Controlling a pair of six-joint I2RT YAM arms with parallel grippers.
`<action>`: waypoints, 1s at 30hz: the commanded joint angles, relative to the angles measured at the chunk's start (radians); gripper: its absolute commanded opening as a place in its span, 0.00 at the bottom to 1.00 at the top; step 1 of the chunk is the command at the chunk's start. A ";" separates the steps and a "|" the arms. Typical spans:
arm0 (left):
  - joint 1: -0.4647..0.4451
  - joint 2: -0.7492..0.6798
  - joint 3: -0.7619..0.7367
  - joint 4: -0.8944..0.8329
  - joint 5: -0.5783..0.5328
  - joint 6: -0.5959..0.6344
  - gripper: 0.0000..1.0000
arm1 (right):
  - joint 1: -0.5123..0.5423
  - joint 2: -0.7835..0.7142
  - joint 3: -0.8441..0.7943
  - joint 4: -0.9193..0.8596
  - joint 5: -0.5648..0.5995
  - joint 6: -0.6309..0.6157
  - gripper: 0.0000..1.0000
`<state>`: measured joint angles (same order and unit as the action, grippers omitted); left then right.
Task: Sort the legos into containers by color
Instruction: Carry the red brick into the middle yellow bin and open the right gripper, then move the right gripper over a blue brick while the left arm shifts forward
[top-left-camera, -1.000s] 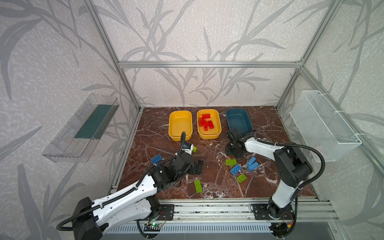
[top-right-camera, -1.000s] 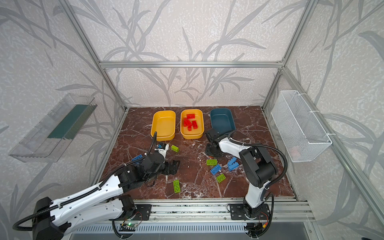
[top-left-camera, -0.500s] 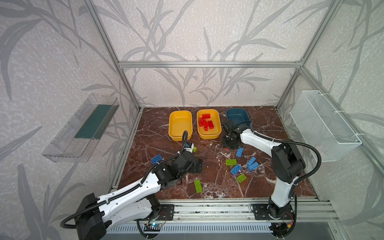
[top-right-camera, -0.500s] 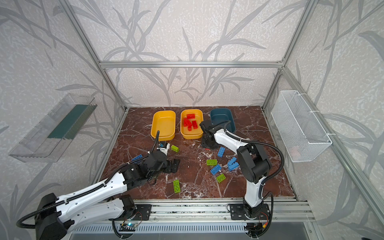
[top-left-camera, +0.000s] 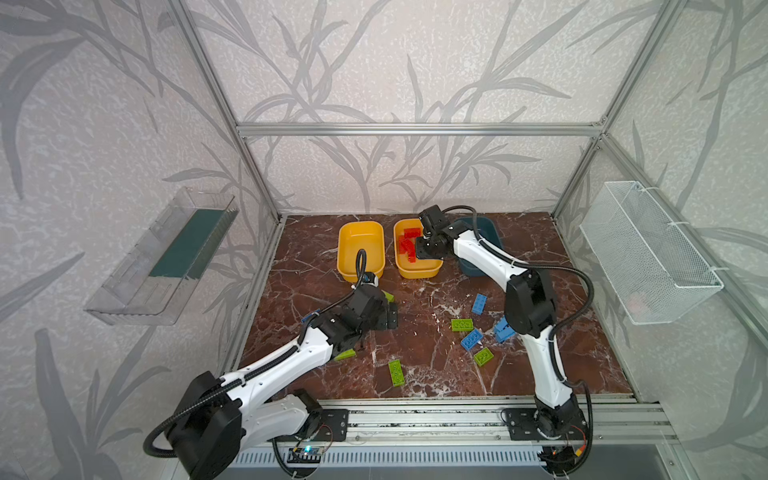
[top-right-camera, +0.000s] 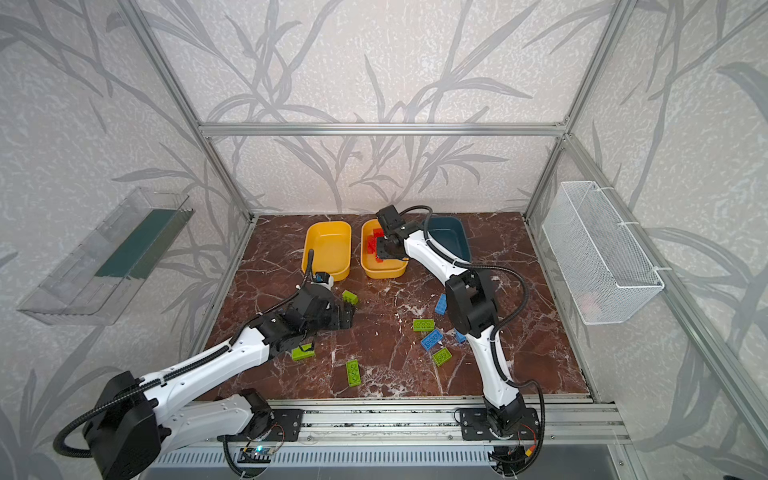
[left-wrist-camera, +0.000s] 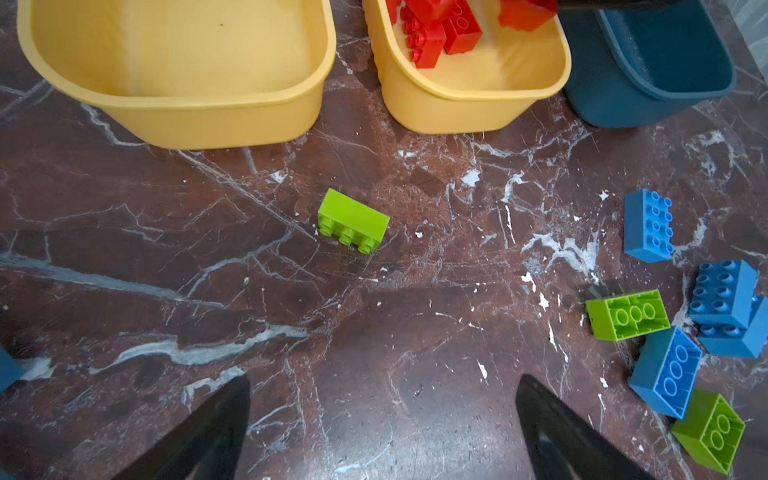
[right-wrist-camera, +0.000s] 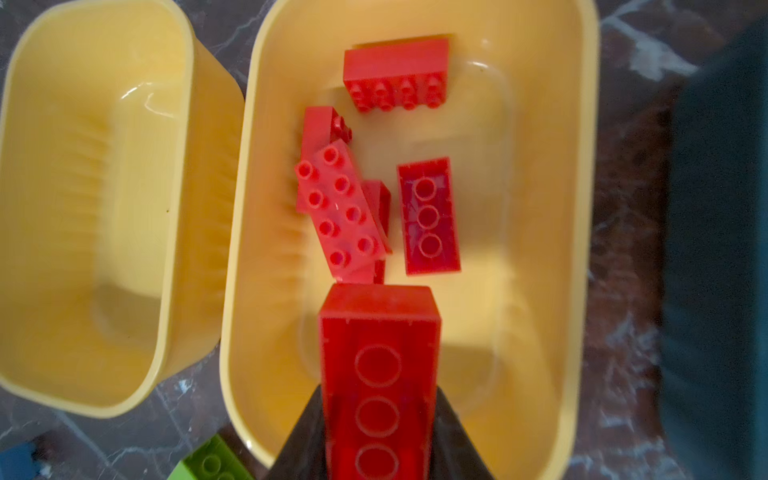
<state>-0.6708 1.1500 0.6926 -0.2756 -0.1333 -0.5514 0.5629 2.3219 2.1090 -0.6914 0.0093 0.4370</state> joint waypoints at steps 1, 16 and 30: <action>0.017 0.022 0.039 0.025 0.029 0.011 0.99 | -0.002 0.091 0.177 -0.133 -0.046 -0.067 0.38; 0.016 -0.025 0.046 0.014 0.146 -0.004 0.99 | 0.012 -0.252 -0.153 0.018 -0.083 -0.092 0.77; -0.200 -0.066 0.090 -0.018 0.127 -0.014 0.99 | 0.007 -0.922 -1.024 0.121 0.105 0.005 0.78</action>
<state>-0.8276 1.0725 0.7494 -0.2852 0.0036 -0.5568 0.5713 1.4605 1.1740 -0.5636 0.0540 0.4061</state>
